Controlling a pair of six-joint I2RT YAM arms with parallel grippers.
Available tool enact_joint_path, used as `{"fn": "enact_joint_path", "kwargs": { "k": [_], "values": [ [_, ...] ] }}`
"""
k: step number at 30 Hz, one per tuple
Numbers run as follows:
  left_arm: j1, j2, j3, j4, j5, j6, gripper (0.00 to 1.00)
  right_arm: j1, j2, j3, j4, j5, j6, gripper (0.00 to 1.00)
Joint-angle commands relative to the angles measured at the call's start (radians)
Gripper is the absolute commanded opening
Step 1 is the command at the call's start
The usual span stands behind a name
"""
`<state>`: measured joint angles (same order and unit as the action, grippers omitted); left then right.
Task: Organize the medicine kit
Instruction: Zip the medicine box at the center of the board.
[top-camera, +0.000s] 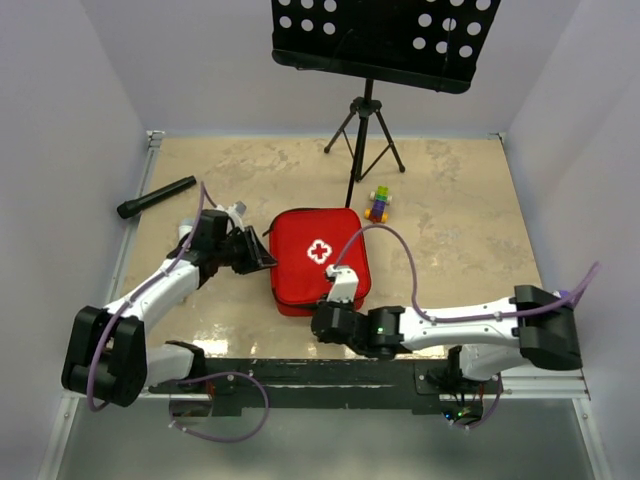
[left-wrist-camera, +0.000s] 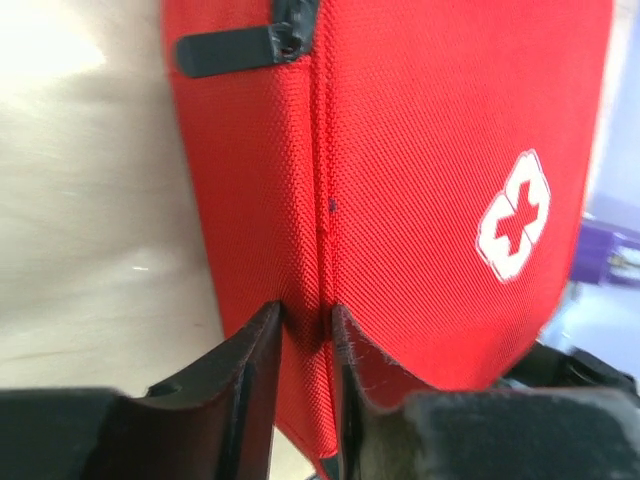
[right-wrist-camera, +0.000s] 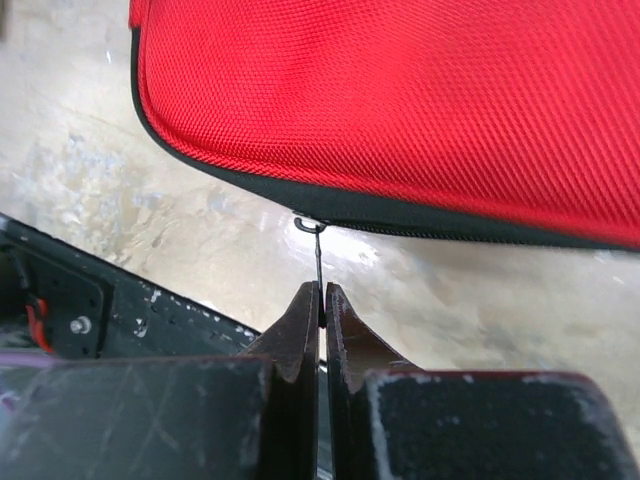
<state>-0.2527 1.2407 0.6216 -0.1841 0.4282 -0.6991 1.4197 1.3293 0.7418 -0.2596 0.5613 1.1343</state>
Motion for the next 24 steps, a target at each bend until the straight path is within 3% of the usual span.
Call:
{"fn": "enact_joint_path", "kwargs": {
  "k": [1,3,7,10,16,24],
  "values": [
    [0.076,-0.064,0.089,-0.099,-0.279,0.109,0.47,0.030,0.160,0.141,-0.095,-0.095,-0.178,0.00],
    [0.075,-0.142,0.072,-0.146,-0.292,0.095,0.65,0.024,0.255,0.230,-0.070,-0.081,-0.261,0.00],
    [0.075,-0.309,0.027,-0.237,-0.304,0.061,0.82,-0.080,0.372,0.389,0.006,-0.127,-0.405,0.00],
    [0.075,-0.403,0.006,-0.299,-0.281,0.041,0.84,-0.172,0.419,0.458,0.083,-0.208,-0.482,0.00],
    [0.075,-0.523,-0.078,-0.322,-0.131,-0.036,0.84,-0.186,0.511,0.642,0.014,-0.176,-0.570,0.00],
    [0.075,-0.491,-0.204,-0.111,-0.080,-0.132,0.85,-0.192,0.513,0.662,0.008,-0.187,-0.579,0.00]
  ]
}}
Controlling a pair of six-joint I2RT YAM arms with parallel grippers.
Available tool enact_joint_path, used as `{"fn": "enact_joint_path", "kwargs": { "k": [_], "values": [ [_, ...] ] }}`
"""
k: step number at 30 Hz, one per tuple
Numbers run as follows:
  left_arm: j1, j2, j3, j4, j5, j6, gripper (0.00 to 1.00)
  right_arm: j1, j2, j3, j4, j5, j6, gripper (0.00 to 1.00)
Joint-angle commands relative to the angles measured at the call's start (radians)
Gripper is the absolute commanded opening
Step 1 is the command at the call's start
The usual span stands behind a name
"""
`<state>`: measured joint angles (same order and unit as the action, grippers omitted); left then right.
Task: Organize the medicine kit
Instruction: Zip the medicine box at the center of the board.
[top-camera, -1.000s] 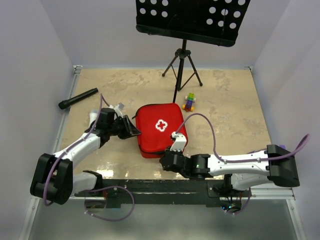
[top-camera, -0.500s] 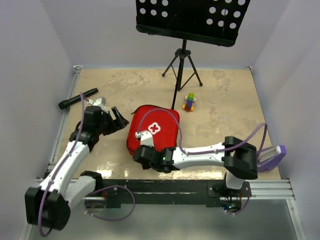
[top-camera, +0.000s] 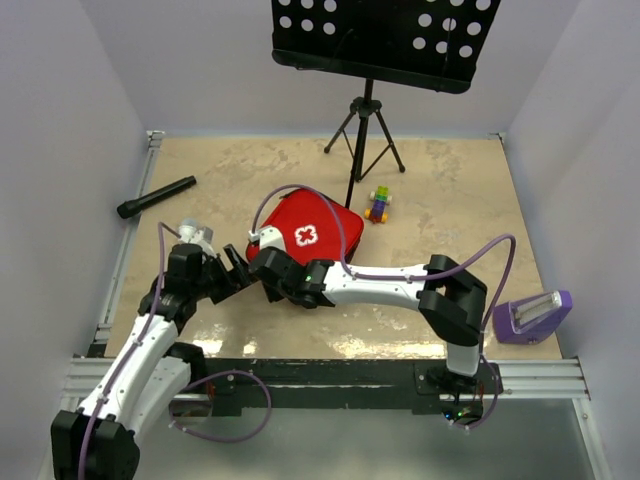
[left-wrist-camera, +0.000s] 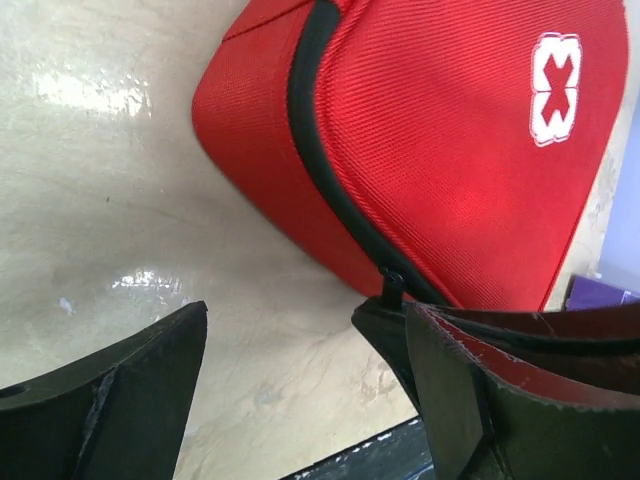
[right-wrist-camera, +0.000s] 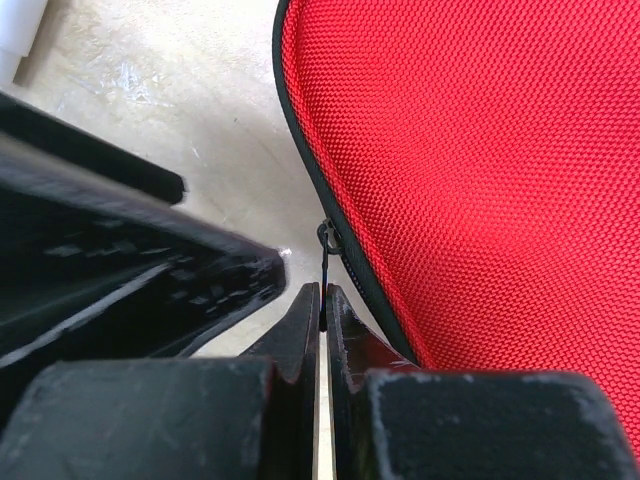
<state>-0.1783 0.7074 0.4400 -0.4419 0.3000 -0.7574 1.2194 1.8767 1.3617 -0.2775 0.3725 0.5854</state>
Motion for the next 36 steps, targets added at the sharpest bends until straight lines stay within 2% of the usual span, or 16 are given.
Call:
{"fn": "enact_joint_path", "kwargs": {
  "k": [1,4,8,12,14,17,21,23,25,30,36],
  "values": [
    [0.000,0.068,-0.026,0.204,0.044,-0.086,0.84,0.009,-0.045,0.027,0.024,0.000,-0.024,0.00],
    [0.000,0.142,-0.030,0.322,0.042,-0.115,0.84,0.020,-0.071,-0.016,0.027,-0.006,-0.007,0.00],
    [0.000,0.262,-0.006,0.393,0.018,-0.114,0.84,0.045,-0.093,-0.070,0.029,-0.007,0.014,0.00],
    [0.000,0.322,-0.021,0.471,-0.005,-0.123,0.76,0.058,-0.116,-0.121,0.035,-0.010,0.037,0.00],
    [0.000,0.340,-0.040,0.508,-0.025,-0.126,0.67,0.065,-0.135,-0.147,0.041,-0.010,0.054,0.00],
    [0.000,0.382,-0.055,0.555,-0.067,-0.128,0.47,0.072,-0.159,-0.177,0.029,0.000,0.077,0.00],
    [0.000,0.460,-0.024,0.560,-0.090,-0.108,0.26,0.074,-0.211,-0.240,-0.025,0.051,0.132,0.00],
    [0.000,0.484,-0.021,0.581,-0.097,-0.106,0.11,0.075,-0.252,-0.288,-0.046,0.057,0.168,0.00],
    [0.000,0.504,-0.015,0.601,-0.104,-0.109,0.00,0.074,-0.298,-0.335,-0.049,0.069,0.191,0.00],
    [0.000,0.547,0.008,0.611,-0.119,-0.123,0.00,0.106,-0.404,-0.429,-0.052,0.031,0.247,0.00],
    [0.007,0.535,0.035,0.543,-0.197,-0.109,0.00,0.138,-0.471,-0.487,-0.080,-0.012,0.269,0.00]
  ]
}}
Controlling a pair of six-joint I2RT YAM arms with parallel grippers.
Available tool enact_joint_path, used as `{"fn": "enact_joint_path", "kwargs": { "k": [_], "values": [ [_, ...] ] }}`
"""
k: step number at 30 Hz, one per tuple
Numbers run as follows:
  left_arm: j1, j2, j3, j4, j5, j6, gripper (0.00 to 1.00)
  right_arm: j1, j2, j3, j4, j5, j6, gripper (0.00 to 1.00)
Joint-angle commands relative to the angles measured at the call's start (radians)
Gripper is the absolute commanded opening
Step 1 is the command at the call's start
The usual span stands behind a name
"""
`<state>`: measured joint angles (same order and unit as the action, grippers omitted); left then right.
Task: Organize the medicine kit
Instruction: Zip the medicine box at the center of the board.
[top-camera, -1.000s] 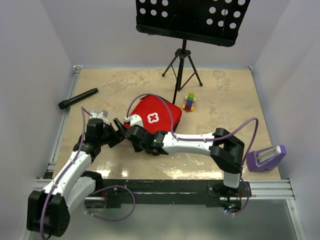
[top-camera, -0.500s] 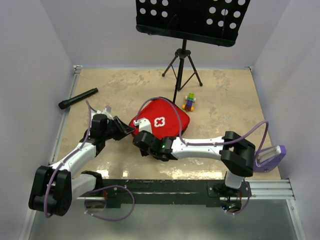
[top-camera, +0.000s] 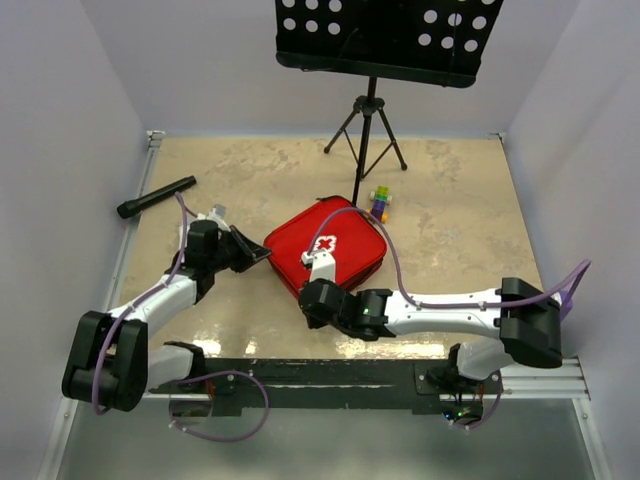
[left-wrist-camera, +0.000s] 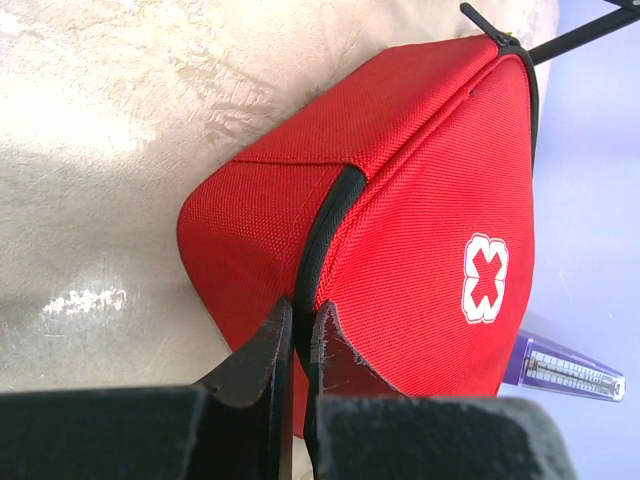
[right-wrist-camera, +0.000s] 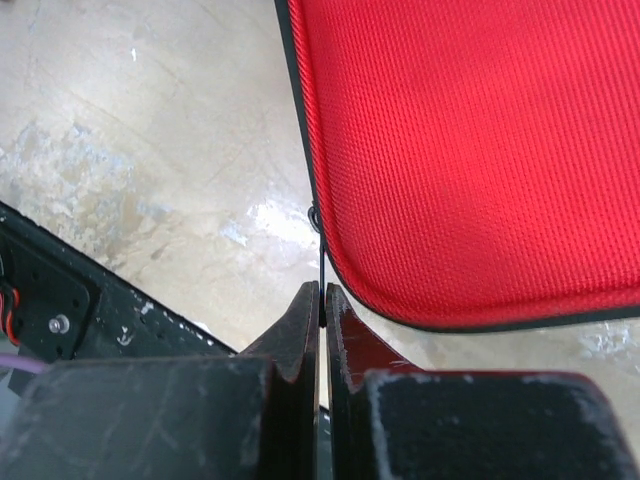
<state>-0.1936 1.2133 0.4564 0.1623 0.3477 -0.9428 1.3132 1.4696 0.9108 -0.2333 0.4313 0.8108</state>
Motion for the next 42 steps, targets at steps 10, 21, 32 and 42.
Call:
{"fn": "enact_joint_path", "kwargs": {
  "k": [10,21,32,42],
  "values": [
    [0.065,-0.015,0.038,-0.211,-0.297,0.162,0.00,0.069,-0.130,-0.084,-0.227,-0.028,0.105,0.00],
    [0.118,-0.043,0.102,-0.319,-0.267,0.222,0.18,0.087,-0.178,-0.109,-0.163,-0.132,0.045,0.00],
    [0.114,-0.388,-0.083,-0.347,0.137,0.164,1.00,0.100,0.240,0.348,-0.153,-0.040,-0.156,0.00],
    [0.100,-0.400,-0.166,-0.232,0.237,0.150,0.92,0.095,0.411,0.553,-0.176,-0.057,-0.187,0.00]
  ]
}}
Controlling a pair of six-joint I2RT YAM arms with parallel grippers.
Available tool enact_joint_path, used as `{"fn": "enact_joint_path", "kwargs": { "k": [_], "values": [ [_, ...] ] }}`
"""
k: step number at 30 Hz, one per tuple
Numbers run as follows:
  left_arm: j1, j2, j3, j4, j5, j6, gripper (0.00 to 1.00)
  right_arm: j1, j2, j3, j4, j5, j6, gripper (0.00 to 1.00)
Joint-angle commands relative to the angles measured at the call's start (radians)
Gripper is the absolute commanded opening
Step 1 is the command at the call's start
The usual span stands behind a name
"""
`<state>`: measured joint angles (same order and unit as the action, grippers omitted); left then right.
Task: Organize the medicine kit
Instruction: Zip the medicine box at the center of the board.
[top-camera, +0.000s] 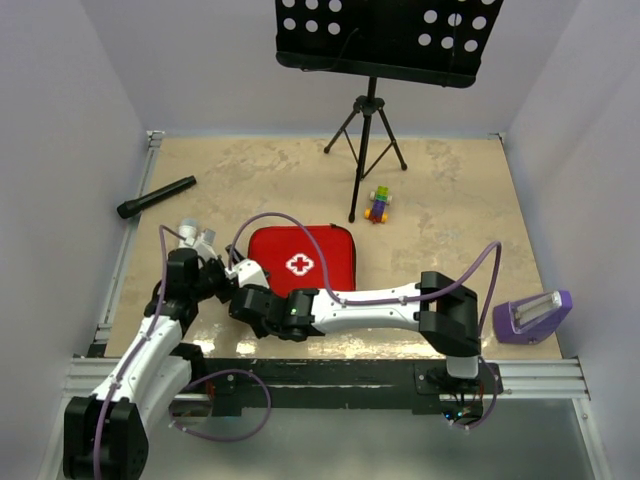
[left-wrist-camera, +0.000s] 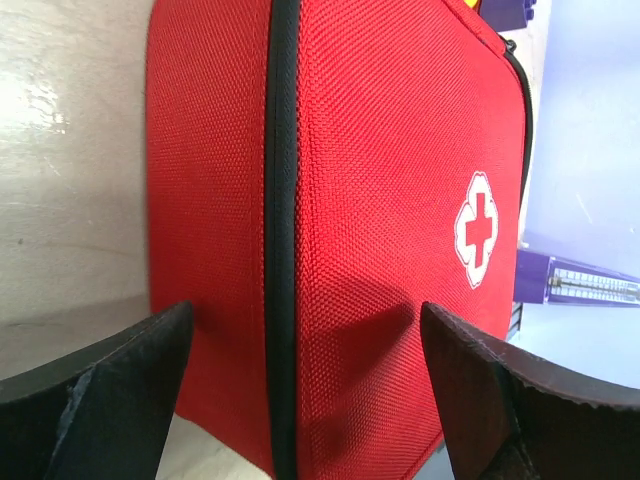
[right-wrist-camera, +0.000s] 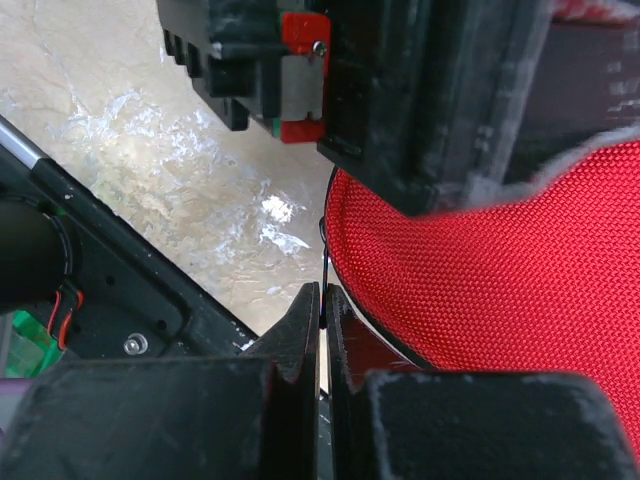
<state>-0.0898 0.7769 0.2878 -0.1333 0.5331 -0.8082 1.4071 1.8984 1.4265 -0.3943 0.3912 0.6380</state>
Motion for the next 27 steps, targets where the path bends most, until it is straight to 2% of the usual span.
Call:
{"fn": "enact_joint_path", "kwargs": {
  "k": [1,3,7,9,14,27],
  "values": [
    [-0.004,0.051,-0.001,0.079,0.041,0.012,0.85,0.003,-0.025,0.028,-0.018,-0.017,-0.005,0.00],
    [-0.004,0.076,-0.009,0.109,0.001,0.003,0.68,0.001,-0.045,0.002,-0.028,-0.006,0.012,0.00],
    [-0.004,0.159,0.001,0.181,-0.054,-0.006,0.25,0.006,-0.111,-0.090,-0.006,-0.029,0.045,0.00],
    [-0.004,0.195,0.011,0.198,-0.068,-0.008,0.15,0.006,-0.143,-0.147,0.008,-0.041,0.058,0.00],
    [-0.004,0.249,0.030,0.213,-0.113,-0.003,0.00,0.007,-0.212,-0.256,0.021,-0.049,0.088,0.00],
    [-0.002,0.257,0.077,0.135,-0.225,0.050,0.00,0.007,-0.358,-0.414,-0.086,0.040,0.221,0.00]
  ]
}}
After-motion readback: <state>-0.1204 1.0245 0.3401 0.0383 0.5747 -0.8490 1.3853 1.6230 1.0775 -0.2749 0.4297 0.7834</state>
